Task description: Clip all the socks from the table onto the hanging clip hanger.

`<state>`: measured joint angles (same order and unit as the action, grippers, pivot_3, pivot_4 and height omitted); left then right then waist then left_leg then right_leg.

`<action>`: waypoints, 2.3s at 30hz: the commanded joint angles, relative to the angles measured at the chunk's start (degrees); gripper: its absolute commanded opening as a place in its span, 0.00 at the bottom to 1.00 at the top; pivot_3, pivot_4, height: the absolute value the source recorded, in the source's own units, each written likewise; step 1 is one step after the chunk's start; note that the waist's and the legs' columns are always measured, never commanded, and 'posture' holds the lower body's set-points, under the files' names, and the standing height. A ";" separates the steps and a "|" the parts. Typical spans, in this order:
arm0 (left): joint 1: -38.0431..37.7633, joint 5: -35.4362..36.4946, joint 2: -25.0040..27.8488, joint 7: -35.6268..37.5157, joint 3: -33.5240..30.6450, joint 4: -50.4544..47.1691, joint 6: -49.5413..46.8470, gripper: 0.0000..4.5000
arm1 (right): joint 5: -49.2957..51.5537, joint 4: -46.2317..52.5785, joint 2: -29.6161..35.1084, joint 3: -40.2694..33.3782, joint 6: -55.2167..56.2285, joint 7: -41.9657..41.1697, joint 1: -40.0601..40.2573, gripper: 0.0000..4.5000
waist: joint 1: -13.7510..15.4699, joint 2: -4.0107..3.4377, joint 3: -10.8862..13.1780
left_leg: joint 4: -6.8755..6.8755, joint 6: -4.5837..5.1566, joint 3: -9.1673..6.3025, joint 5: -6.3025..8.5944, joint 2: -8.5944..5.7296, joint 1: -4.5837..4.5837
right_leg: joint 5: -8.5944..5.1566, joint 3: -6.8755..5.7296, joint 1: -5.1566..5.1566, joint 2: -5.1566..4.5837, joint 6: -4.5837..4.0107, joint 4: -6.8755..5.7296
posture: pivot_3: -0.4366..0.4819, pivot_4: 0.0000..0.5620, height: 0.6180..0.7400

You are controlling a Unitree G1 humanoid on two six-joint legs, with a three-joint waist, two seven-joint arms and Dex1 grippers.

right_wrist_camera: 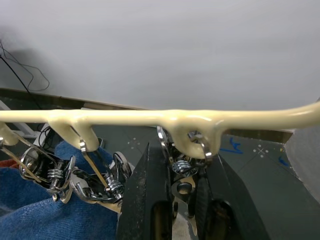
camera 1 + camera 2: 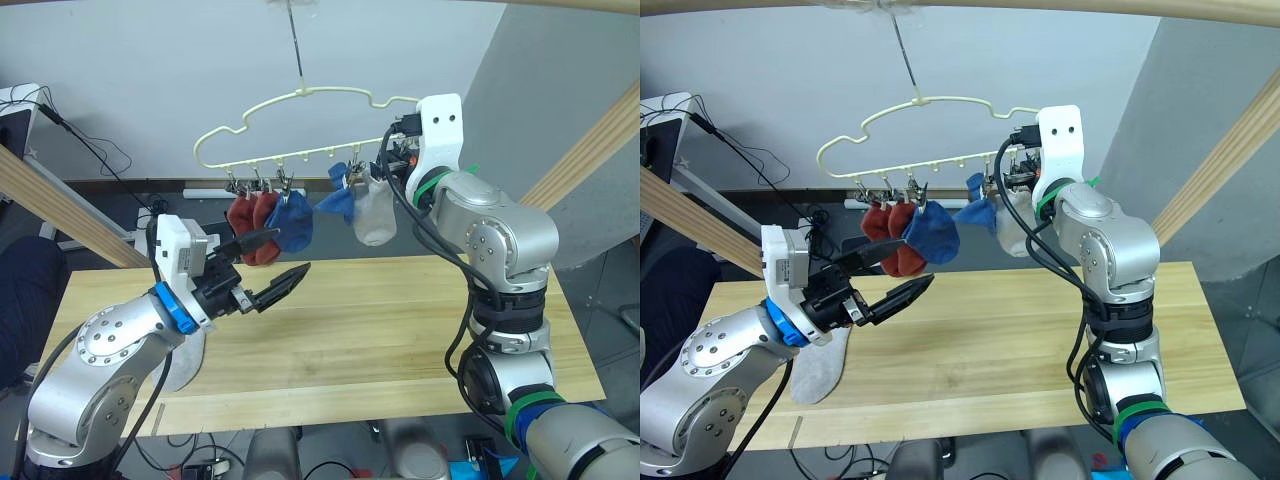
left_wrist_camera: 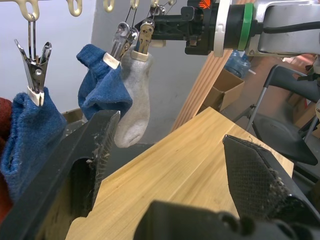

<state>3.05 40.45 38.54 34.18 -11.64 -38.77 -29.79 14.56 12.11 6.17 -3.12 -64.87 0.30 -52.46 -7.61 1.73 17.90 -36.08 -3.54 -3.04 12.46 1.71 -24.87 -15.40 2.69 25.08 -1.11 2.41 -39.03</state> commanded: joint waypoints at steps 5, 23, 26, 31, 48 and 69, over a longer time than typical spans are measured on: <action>-0.05 0.20 -0.06 -0.36 -0.47 -2.49 0.44 0.85 | 0.06 2.76 -0.18 -0.22 -0.14 -0.43 0.04 0.12 | 0.01 0.00 0.00 | 0.00 0.00 0.00 0.00 0.00 0.00 | 0.00 0.00 0.00 0.00 0.00 0.00 | 0.32 0.58 1.00; 0.07 0.10 -0.19 -0.42 -0.26 -2.34 0.48 0.85 | -0.36 2.02 -0.34 -0.76 -0.61 0.10 -1.11 0.70 | 0.02 0.00 0.00 | -0.01 0.00 0.00 0.00 0.00 0.00 | 0.00 0.00 0.00 0.00 0.00 -0.01 | 0.32 0.58 1.00; -0.07 -0.07 -0.39 -0.61 -0.09 -2.45 0.58 0.85 | -0.47 1.49 -0.52 -0.84 -0.32 0.30 -1.48 0.70 | 0.02 0.00 0.00 | -0.01 0.00 0.00 0.00 0.00 0.00 | 0.00 0.00 0.00 0.00 0.00 -0.01 | 0.32 0.58 1.00; -0.12 -0.14 -0.57 -1.01 0.16 -2.66 0.62 0.85 | -0.58 -0.12 -1.51 -1.00 0.54 0.88 -2.61 0.70 | 0.01 0.00 0.00 | -0.01 0.00 0.00 0.00 0.00 0.00 | 0.00 0.00 0.00 0.00 0.00 -0.02 | 0.32 0.58 1.00; -0.08 -0.55 -0.60 -1.58 0.31 -3.03 0.48 0.85 | -1.89 -1.96 -1.98 -0.83 2.14 1.66 -2.82 0.43 | 0.15 0.00 0.00 | -0.01 0.00 0.00 0.00 0.00 0.00 | 0.00 0.00 0.00 0.00 -0.01 -0.03 | 0.34 0.58 1.00; -4.57 -0.11 -0.15 -8.26 -4.39 -0.39 -6.02 0.85 | -2.36 -1.38 -1.92 -1.11 1.71 1.30 -2.84 0.13 | 1.01 0.00 0.00 | -0.02 0.00 -0.01 0.00 0.02 0.00 | 0.01 -0.01 0.01 0.00 -0.01 -0.04 | 0.35 0.58 1.00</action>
<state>-0.99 40.11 38.10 27.73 -13.98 -38.57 -34.09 12.42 8.66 4.11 -3.38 -63.97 1.54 -54.68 -6.60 1.73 17.89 -36.09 -3.53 -3.06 12.46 1.73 -24.86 -15.40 2.66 25.09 -1.11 2.39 -39.07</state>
